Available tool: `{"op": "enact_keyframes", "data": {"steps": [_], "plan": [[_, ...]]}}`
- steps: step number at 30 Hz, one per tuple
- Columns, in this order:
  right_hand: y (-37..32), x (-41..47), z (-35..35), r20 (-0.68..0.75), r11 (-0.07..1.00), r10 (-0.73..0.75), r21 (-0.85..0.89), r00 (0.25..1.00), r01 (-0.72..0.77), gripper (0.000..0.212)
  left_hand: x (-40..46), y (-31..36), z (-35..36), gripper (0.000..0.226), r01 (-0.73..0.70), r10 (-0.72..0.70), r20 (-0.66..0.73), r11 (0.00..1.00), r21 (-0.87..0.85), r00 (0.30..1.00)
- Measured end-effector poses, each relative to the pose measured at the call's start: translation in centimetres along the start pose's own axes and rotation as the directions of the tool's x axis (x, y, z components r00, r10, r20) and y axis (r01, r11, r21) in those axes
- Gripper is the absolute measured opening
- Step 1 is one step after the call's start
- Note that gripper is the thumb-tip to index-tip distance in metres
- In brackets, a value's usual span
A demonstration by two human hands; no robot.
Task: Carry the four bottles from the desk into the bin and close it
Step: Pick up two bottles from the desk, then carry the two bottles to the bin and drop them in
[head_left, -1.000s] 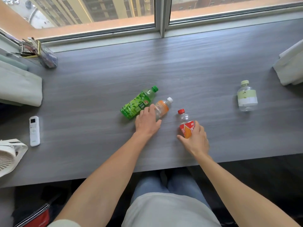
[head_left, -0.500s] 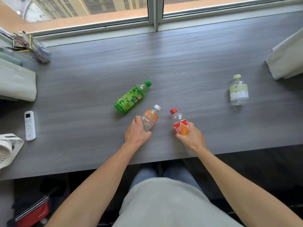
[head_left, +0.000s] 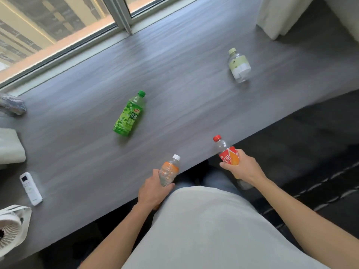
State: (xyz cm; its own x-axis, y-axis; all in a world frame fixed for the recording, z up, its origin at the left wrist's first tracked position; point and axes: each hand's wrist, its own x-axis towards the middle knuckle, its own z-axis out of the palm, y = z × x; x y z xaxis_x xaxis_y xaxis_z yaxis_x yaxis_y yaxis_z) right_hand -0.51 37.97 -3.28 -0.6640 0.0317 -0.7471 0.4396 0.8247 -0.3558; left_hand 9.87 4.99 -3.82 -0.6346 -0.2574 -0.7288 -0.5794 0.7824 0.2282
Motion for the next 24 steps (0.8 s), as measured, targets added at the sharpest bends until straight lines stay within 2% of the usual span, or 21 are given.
{"op": "enact_keyframes", "data": {"steps": [6, 9, 13, 19, 24], "plan": [[6.9, -5.2, 4.3, -0.094, 0.929, 0.280, 0.276, 0.955, -0.245, 0.068, 1.6, 0.9, -0.2, 0.055, -0.192, 0.167, 0.137, 0.962, 0.195, 0.976], [11.3, -9.0, 6.8, -0.108, 0.833, 0.445, 0.415, 0.889, -0.366, 0.063, 2.2, 4.3, 0.6, 0.060, -0.328, 0.269, 0.222, 0.896, 0.299, 0.937], [17.1, -14.9, 11.2, -0.040, 0.668, 0.618, 0.554, 0.785, -0.497, 0.059, 1.8, 11.3, 3.0, 0.055, -0.515, 0.395, 0.356, 0.777, 0.362, 0.847], [22.7, -19.8, 16.4, 0.101, 0.384, 0.737, 0.751, 0.668, -0.537, 0.059, 1.0, 23.1, 7.6, 0.056, -0.675, 0.501, 0.462, 0.621, 0.397, 0.732], [27.6, -20.6, 14.5, 0.189, 0.140, 0.745, 0.893, 0.640, -0.427, 0.062, 0.0, 32.1, 12.1, 0.059, -0.705, 0.515, 0.481, 0.532, 0.470, 0.709]]}}
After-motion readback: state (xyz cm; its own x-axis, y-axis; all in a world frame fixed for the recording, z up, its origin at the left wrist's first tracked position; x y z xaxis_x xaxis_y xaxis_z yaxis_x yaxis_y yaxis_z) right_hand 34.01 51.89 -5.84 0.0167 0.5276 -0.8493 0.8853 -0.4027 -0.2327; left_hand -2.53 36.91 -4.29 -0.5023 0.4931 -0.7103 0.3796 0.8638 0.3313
